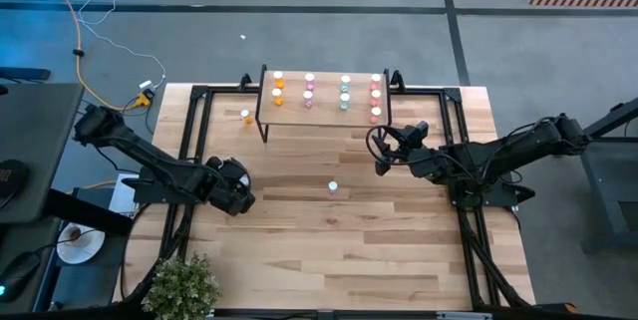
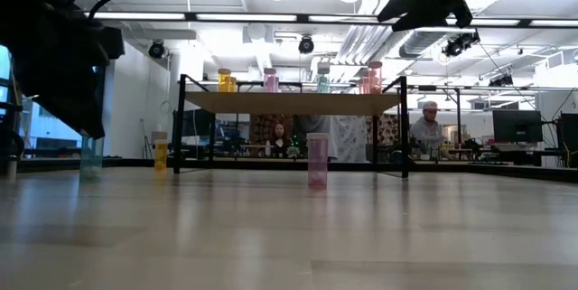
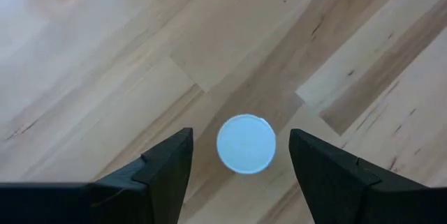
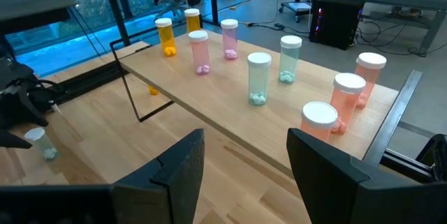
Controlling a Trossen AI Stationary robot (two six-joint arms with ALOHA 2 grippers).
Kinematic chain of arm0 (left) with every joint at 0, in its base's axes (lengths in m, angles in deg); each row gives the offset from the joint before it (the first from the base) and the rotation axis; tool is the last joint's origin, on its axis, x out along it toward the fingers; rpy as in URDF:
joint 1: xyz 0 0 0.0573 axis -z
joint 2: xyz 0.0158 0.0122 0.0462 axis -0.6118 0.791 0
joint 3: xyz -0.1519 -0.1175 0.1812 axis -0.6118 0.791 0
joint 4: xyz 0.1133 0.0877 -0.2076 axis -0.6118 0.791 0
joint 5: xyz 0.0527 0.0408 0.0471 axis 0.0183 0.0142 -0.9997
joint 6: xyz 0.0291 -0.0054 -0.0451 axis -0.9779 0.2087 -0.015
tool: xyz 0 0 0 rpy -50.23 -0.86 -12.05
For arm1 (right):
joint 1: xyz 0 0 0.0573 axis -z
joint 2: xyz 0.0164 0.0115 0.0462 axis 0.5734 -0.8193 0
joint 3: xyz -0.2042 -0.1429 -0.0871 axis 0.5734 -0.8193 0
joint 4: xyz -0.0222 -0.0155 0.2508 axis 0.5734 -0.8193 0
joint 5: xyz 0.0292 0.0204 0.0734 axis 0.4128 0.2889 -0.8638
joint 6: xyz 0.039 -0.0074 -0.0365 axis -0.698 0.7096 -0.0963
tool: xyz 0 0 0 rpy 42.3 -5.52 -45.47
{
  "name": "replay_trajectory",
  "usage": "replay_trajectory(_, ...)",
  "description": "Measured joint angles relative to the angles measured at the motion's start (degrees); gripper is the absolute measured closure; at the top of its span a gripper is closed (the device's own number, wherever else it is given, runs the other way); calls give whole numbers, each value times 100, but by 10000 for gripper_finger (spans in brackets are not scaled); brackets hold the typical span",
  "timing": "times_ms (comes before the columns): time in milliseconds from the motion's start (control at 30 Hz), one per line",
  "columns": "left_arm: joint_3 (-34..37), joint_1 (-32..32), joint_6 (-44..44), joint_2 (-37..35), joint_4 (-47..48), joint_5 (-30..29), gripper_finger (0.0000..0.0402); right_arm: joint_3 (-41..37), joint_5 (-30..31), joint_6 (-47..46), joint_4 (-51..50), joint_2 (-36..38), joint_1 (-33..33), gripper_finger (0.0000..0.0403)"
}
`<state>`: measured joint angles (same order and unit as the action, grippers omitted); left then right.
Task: Pick and place medicine bottles onto shelf by color
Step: Put the green pill bottle on the shelf aligned with the other green pill bottles
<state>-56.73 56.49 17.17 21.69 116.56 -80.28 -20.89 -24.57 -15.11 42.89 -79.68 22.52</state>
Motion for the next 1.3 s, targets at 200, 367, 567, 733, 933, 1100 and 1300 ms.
replay_trajectory(200, 0, 0, -2, 168, 6, 109, 190, 0, 0, 0, 0, 0, 0, 205)
replay_trajectory(367, 0, 0, -4, 237, 13, -26, 218, 0, 0, 0, 0, 0, -2, 205)
replay_trajectory(567, 0, 0, -109, 237, 4, -48, 250, 0, 0, 0, 0, 0, -1, 205)
replay_trajectory(733, 0, 0, -111, 237, 4, -42, 274, 0, 0, 0, 1, -1, 0, 205)
replay_trajectory(933, 0, 0, -181, 237, 0, -51, 287, 0, 0, 0, 0, 0, -1, 205)
replay_trajectory(1100, 0, 0, -246, 237, -2, -31, 287, 0, 0, 0, 0, -1, -1, 205)
replay_trajectory(1300, 0, 0, -455, 224, -67, 25, 287, 0, -290, -90, 3, 0, -2, 205)
